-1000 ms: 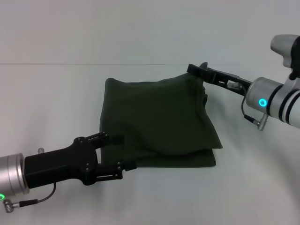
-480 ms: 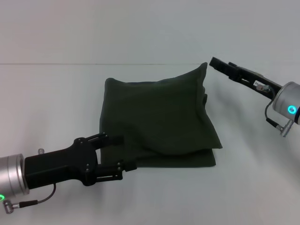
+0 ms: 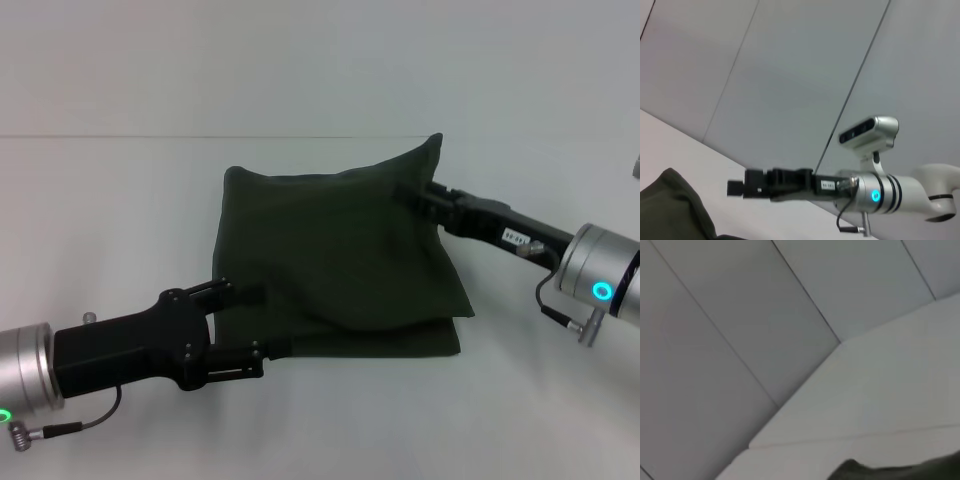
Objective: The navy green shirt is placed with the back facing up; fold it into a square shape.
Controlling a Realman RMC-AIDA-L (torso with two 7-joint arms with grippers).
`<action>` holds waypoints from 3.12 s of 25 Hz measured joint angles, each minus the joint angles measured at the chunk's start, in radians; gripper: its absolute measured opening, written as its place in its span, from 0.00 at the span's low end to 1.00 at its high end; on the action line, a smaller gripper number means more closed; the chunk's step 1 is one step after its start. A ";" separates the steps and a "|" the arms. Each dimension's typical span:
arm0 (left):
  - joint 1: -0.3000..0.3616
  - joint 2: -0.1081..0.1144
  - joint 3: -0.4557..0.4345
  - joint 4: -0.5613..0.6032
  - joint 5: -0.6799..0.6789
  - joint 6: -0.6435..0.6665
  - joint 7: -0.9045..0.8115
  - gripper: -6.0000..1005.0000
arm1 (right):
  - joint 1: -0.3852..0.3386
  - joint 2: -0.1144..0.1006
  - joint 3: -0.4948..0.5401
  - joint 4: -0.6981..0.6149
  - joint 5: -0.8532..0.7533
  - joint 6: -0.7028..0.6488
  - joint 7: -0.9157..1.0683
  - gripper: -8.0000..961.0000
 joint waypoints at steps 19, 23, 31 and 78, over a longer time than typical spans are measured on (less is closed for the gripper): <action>0.002 -0.003 0.000 0.000 0.006 -0.006 -0.006 0.90 | -0.015 0.001 0.018 0.045 0.008 0.156 -0.047 0.80; 0.002 -0.003 0.000 0.000 0.006 -0.004 -0.006 0.90 | -0.026 -0.002 0.036 0.042 0.009 0.076 -0.054 0.80; 0.000 -0.003 0.000 -0.001 0.006 -0.003 -0.006 0.90 | 0.009 0.006 -0.015 0.059 0.003 0.027 -0.055 0.80; -0.001 -0.005 0.000 -0.004 -0.002 -0.012 -0.009 0.90 | -0.146 -0.005 0.040 0.078 -0.152 -0.176 -0.122 0.79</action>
